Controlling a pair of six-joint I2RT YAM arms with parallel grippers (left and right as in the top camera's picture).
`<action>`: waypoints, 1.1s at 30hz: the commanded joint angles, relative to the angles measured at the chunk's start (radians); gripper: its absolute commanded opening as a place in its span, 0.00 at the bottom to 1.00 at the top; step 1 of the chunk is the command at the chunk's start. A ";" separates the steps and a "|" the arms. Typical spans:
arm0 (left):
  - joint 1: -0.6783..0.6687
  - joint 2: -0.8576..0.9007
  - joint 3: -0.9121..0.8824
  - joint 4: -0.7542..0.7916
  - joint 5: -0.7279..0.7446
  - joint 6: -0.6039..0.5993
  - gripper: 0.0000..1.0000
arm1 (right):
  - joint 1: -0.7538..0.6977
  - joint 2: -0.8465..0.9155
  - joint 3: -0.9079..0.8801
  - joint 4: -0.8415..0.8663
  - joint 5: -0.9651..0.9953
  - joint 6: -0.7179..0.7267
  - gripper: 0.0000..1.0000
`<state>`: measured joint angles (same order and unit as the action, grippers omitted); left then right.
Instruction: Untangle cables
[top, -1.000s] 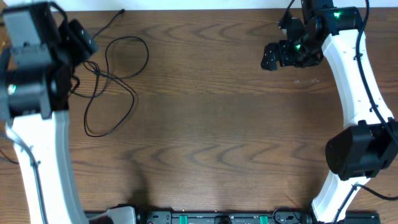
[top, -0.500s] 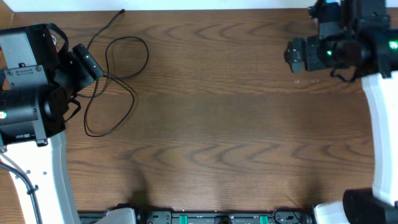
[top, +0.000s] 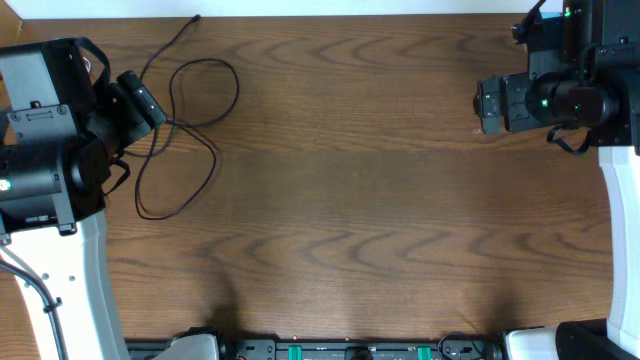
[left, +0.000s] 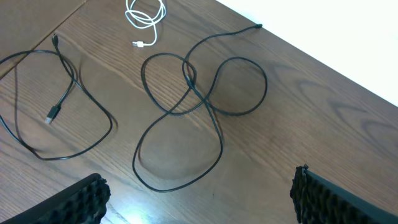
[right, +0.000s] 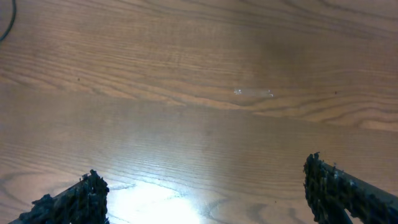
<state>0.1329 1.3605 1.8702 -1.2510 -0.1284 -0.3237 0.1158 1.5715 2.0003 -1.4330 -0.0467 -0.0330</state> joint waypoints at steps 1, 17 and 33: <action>0.000 0.005 0.004 -0.002 0.009 0.013 0.95 | 0.006 -0.014 0.000 -0.003 0.014 0.010 0.99; 0.000 0.005 0.004 -0.002 0.009 0.013 0.96 | 0.006 -0.014 0.000 -0.086 0.041 0.009 0.99; 0.000 0.005 0.004 -0.002 0.009 0.013 0.95 | 0.033 -0.393 -0.511 0.317 0.048 -0.051 0.99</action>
<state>0.1329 1.3609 1.8702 -1.2522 -0.1246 -0.3237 0.1486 1.2804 1.6489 -1.1896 -0.0067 -0.0631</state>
